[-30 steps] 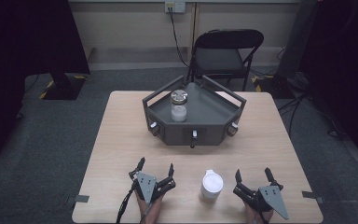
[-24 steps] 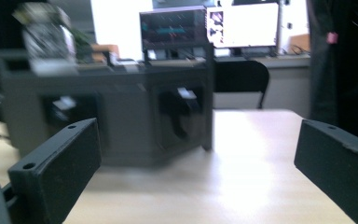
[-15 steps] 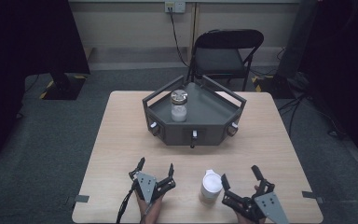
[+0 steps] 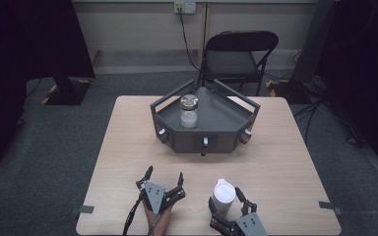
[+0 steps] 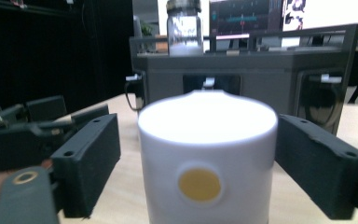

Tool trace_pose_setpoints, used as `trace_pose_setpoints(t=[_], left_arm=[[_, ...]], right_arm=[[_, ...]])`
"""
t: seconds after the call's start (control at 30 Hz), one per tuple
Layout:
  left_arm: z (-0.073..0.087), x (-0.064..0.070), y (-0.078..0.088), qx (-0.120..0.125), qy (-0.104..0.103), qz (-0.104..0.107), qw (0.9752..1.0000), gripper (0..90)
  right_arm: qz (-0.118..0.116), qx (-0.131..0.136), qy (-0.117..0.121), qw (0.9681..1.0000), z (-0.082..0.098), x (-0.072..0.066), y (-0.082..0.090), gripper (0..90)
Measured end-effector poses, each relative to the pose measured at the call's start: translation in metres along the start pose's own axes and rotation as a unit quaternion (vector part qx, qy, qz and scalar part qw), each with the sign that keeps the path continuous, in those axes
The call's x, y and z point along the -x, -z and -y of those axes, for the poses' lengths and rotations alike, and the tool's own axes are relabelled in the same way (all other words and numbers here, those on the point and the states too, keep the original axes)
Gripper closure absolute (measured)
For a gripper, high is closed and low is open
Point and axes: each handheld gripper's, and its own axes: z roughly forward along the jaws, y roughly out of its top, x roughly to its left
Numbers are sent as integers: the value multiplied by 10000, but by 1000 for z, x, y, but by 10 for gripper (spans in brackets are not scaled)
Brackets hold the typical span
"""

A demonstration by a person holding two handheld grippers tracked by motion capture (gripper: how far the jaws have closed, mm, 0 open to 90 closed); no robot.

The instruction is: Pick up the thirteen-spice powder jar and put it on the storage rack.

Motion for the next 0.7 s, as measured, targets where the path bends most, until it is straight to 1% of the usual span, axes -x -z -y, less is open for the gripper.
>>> trace_pose_setpoints(t=[0.1,0.27,0.37,0.7], left_arm=[[0,0,0,1,1,0,10000,2],[0,0,0,0,0,0,10000,2],[0,0,0,0,0,0,10000,3],[0,0,0,-1,-1,0,10000,4]], right_arm=[[61,-60,27,10000,1,0,-1,189],[0,-251,12,9997,-2,3,-4,285],[58,-320,131,9994,-6,0,-4,293],[-18,-435,109,9990,-12,6,-5,295]])
